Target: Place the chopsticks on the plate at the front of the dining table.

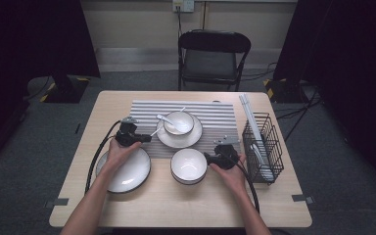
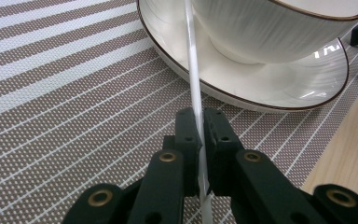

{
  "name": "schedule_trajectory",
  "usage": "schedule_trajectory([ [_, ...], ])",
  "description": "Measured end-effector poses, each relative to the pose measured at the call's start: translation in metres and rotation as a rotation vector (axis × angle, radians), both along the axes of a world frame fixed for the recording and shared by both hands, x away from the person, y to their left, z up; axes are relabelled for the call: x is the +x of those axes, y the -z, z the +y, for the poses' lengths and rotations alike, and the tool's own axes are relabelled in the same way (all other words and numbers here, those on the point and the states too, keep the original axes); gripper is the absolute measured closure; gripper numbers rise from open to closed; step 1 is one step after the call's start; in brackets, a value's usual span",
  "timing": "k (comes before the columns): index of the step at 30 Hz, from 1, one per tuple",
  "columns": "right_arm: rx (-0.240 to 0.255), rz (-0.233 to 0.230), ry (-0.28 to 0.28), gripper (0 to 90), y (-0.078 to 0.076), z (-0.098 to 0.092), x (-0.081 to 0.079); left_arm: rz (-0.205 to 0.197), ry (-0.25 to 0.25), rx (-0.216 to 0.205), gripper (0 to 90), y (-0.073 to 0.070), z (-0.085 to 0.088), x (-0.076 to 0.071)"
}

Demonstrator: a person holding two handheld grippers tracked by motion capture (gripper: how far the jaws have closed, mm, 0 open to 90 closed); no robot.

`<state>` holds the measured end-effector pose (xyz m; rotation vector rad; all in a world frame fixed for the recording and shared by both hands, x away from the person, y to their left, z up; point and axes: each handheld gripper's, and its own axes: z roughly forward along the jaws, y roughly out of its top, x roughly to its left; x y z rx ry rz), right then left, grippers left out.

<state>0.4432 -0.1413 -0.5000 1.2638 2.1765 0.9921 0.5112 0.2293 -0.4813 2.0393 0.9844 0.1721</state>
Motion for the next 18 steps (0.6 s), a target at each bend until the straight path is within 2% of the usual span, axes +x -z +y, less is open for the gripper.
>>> schedule_trajectory([
  [6,0.000,0.000,0.000,36.0,0.0000,0.0000,0.0000,-0.005,0.006,-0.007,83.3,-0.0002,-0.0009,-0.0012],
  [8,0.000,0.000,0.000,35.9,0.0000,0.0000,0.0000,-0.012,0.007,0.009,83.1,0.0000,0.0000,-0.0005],
  [10,0.000,0.000,-0.002,35.9,0.0000,-0.0001,0.0001,-0.010,0.008,-0.006,83.6,0.0001,0.0014,-0.0008],
  [15,0.002,0.002,-0.004,35.4,0.0001,0.0000,0.0002,-0.024,0.001,-0.012,76.8,-0.0024,0.0018,-0.0015],
  [16,0.002,0.002,-0.004,35.4,0.0001,-0.0001,0.0002,-0.013,0.004,-0.036,76.1,-0.0026,0.0028,-0.0014],
  [18,0.002,0.002,-0.004,35.4,0.0001,0.0000,0.0002,-0.012,0.003,-0.042,72.0,-0.0036,0.0045,-0.0012],
])
